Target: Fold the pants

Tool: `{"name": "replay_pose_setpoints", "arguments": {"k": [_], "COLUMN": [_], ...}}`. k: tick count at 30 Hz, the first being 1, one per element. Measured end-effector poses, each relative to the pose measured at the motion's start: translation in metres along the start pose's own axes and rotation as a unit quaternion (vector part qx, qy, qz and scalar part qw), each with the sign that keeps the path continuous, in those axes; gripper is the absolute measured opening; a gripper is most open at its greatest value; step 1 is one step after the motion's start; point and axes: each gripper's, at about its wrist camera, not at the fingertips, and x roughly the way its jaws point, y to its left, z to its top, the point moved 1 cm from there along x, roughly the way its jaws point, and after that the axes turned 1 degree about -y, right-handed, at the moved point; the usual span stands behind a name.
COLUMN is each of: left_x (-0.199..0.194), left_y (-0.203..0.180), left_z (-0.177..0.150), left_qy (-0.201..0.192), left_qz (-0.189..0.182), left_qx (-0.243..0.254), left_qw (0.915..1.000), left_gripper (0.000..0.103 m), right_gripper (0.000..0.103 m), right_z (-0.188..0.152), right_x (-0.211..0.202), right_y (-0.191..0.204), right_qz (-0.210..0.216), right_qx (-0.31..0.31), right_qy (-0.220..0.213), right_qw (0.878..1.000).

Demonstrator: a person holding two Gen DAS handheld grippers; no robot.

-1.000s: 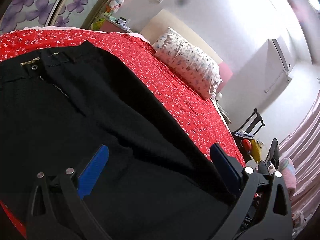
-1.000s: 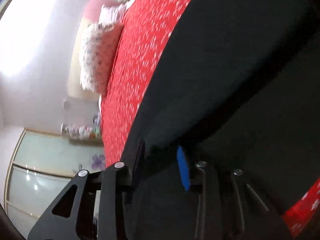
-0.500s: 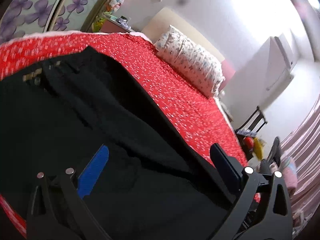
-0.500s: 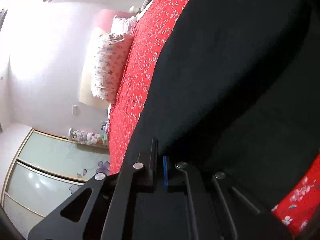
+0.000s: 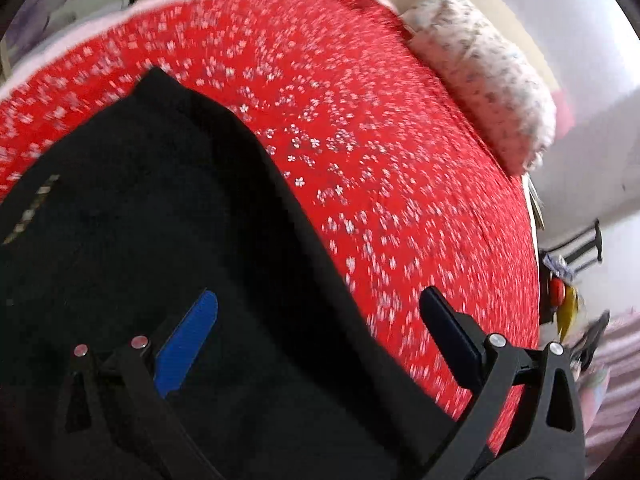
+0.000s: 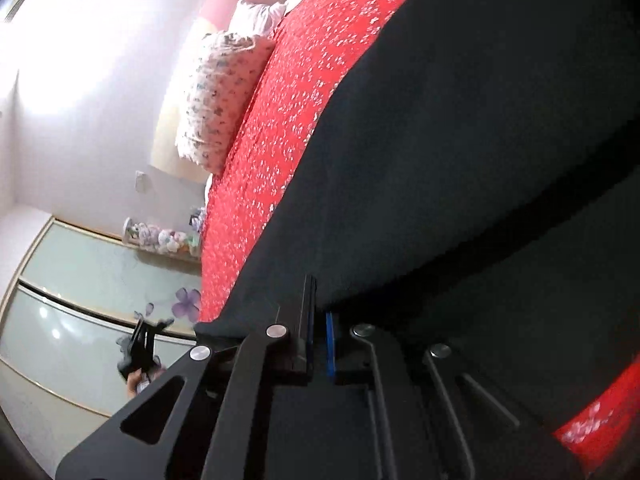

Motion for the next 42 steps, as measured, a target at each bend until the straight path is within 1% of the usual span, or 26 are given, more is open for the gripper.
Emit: {"name": "replay_pose_setpoints", "arguments": {"k": [3, 4, 5, 6, 7, 8, 9, 10, 11, 12, 13, 15, 18, 22, 24, 25, 27, 28, 30, 31, 32, 35, 37, 39, 41, 42], "left_x": [0.027, 0.033, 0.042, 0.05, 0.054, 0.055, 0.053, 0.052, 0.05, 0.046, 0.039, 0.02, -0.011, -0.058, -0.089, -0.098, -0.128, -0.136, -0.16, -0.167, -0.177, -0.193, -0.191, -0.183, -0.168, -0.157], "left_y": [0.008, 0.008, 0.01, 0.011, 0.013, 0.015, 0.019, 0.022, 0.024, 0.025, 0.025, 0.026, 0.028, 0.036, 0.042, 0.042, 0.052, 0.056, 0.07, 0.075, 0.085, 0.108, 0.124, 0.141, 0.164, 0.177], "left_z": [0.011, 0.012, 0.015, 0.016, 0.016, 0.016, 0.014, 0.013, 0.012, 0.01, 0.008, -0.001, -0.013, -0.031, -0.046, -0.051, -0.071, -0.077, -0.1, -0.106, -0.119, -0.154, -0.177, -0.195, -0.211, -0.217], "left_qy": [0.008, 0.01, 0.013, 0.017, 0.019, 0.013, 0.0, -0.005, 0.002, 0.002, -0.006, -0.026, -0.047, -0.067, -0.081, -0.086, -0.097, -0.098, -0.106, -0.108, -0.113, -0.122, -0.123, -0.118, -0.104, -0.096], "left_qz": [0.015, 0.023, 0.039, 0.058, 0.071, 0.083, 0.083, 0.077, 0.052, 0.039, 0.044, 0.042, 0.026, -0.005, -0.022, -0.025, -0.043, -0.049, -0.063, -0.067, -0.072, -0.078, -0.074, -0.069, -0.065, -0.071], "left_qx": [-0.042, -0.05, -0.054, -0.055, -0.058, -0.064, -0.074, -0.079, -0.077, -0.07, -0.063, -0.051, -0.045, -0.034, -0.021, -0.016, -0.007, -0.006, -0.003, -0.002, -0.001, 0.0, -0.008, -0.024, -0.053, -0.072], "left_qw": [0.999, 0.9984, 0.9977, 0.9966, 0.9956, 0.9944, 0.9938, 0.9939, 0.9957, 0.9968, 0.997, 0.9975, 0.9976, 0.9972, 0.9962, 0.9958, 0.9944, 0.9939, 0.9924, 0.9919, 0.991, 0.9895, 0.9896, 0.9904, 0.9911, 0.9902], "left_gripper": [0.098, 0.092, 0.081, 0.074, 0.061, 0.052, 0.045, 0.03, 0.006, 0.007, 0.007, 0.007, 0.007, 0.007, 0.007, 0.007, 0.007, 0.007, 0.007, 0.007, 0.007, 0.008, 0.008, 0.008, 0.009, 0.01], "right_gripper": [0.004, 0.004, 0.004, 0.004, 0.004, 0.004, 0.004, 0.004, 0.004, 0.004, 0.004, 0.004, 0.004, 0.004, 0.004, 0.004, 0.004, 0.004, 0.004, 0.004, 0.004, 0.004, 0.004, 0.004, 0.004, 0.004], "right_z": [0.001, 0.001, 0.001, 0.001, 0.001, 0.001, 0.002, 0.002, 0.001, 0.001, 0.001, 0.002, 0.004, 0.007, 0.009, 0.01, 0.012, 0.014, 0.016, 0.017, 0.018, 0.018, 0.014, 0.007, -0.001, -0.005], "right_x": [0.001, 0.001, 0.001, 0.001, 0.001, 0.001, 0.001, 0.001, 0.001, -0.001, 0.0, -0.001, -0.004, -0.018, -0.024, -0.03, -0.039, -0.045, -0.055, -0.062, -0.068, -0.08, -0.085, -0.087, -0.087, -0.088], "right_y": [0.002, 0.003, 0.003, 0.004, 0.004, 0.003, 0.003, 0.003, 0.003, 0.003, 0.003, 0.003, 0.005, 0.009, 0.012, 0.015, 0.018, 0.019, 0.02, 0.02, 0.02, 0.018, 0.013, 0.003, -0.003, -0.008], "right_qz": [-0.008, -0.011, -0.013, -0.014, -0.015, -0.014, -0.014, -0.013, -0.012, -0.012, -0.011, -0.008, -0.001, 0.011, 0.018, 0.021, 0.027, 0.031, 0.039, 0.043, 0.048, 0.051, 0.033, 0.011, -0.008, -0.016], "right_qx": [-0.016, -0.022, -0.027, -0.031, -0.033, -0.034, -0.034, -0.035, -0.034, -0.035, -0.034, -0.032, -0.031, -0.044, -0.052, -0.057, -0.064, -0.067, -0.071, -0.073, -0.074, -0.076, -0.074, -0.064, -0.063, -0.064], "right_qy": [0.004, 0.006, 0.007, 0.008, 0.008, 0.009, 0.01, 0.011, 0.011, 0.01, 0.01, 0.009, 0.003, -0.02, -0.033, -0.042, -0.056, -0.064, -0.077, -0.084, -0.088, -0.089, -0.082, -0.067, -0.059, -0.056], "right_qw": [1.0, 1.0, 1.0, 0.999, 0.999, 0.999, 0.999, 0.999, 0.999, 0.999, 0.999, 0.999, 1.0, 0.999, 0.998, 0.997, 0.996, 0.995, 0.994, 0.993, 0.992, 0.992, 0.993, 0.996, 0.996, 0.996]}}
